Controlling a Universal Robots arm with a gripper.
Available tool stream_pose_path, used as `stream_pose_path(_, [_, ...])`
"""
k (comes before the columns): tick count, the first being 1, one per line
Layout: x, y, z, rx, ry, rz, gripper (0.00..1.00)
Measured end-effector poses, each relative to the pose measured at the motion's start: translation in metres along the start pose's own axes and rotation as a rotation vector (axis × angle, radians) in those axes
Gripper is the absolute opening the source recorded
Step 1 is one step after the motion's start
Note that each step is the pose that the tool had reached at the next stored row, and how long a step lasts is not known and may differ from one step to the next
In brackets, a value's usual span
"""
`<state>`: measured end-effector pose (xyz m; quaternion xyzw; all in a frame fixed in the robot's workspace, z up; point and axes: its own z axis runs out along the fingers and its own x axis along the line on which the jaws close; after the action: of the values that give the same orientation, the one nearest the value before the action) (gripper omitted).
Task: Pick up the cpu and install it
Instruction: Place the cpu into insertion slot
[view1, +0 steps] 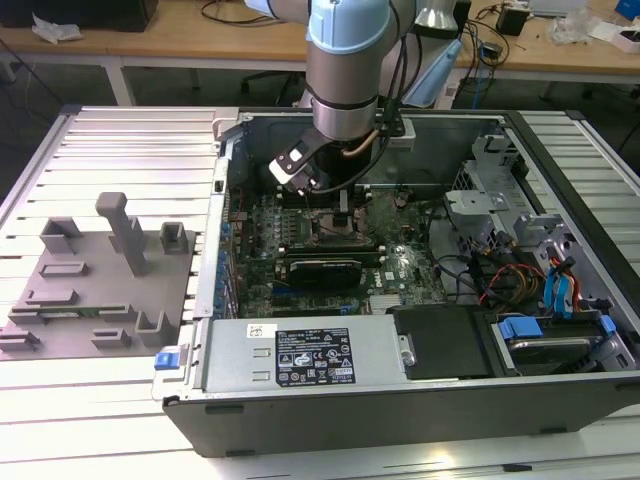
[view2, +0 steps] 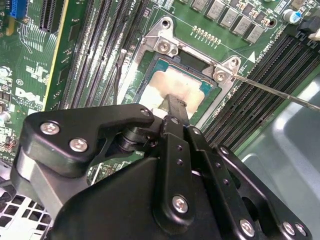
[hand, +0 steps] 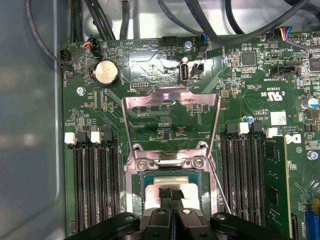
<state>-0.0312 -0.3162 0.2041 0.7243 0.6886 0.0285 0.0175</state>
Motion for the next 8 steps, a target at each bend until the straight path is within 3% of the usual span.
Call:
stream_pose_path(3, [0.0002,0.0002,-0.0010,-0.0007,0.0014,0.000,0.11])
stream_pose_path(5, [0.0002,0.0004,-0.0059,-0.0002,0.0004,0.000,0.11])
stream_pose_path(7, [0.0003,0.0010,-0.0150,-0.0002,0.0003,0.000,0.11])
stream_pose_path(8, [0.0004,0.0015,-0.0230,-0.0001,0.0002,0.000,0.11])
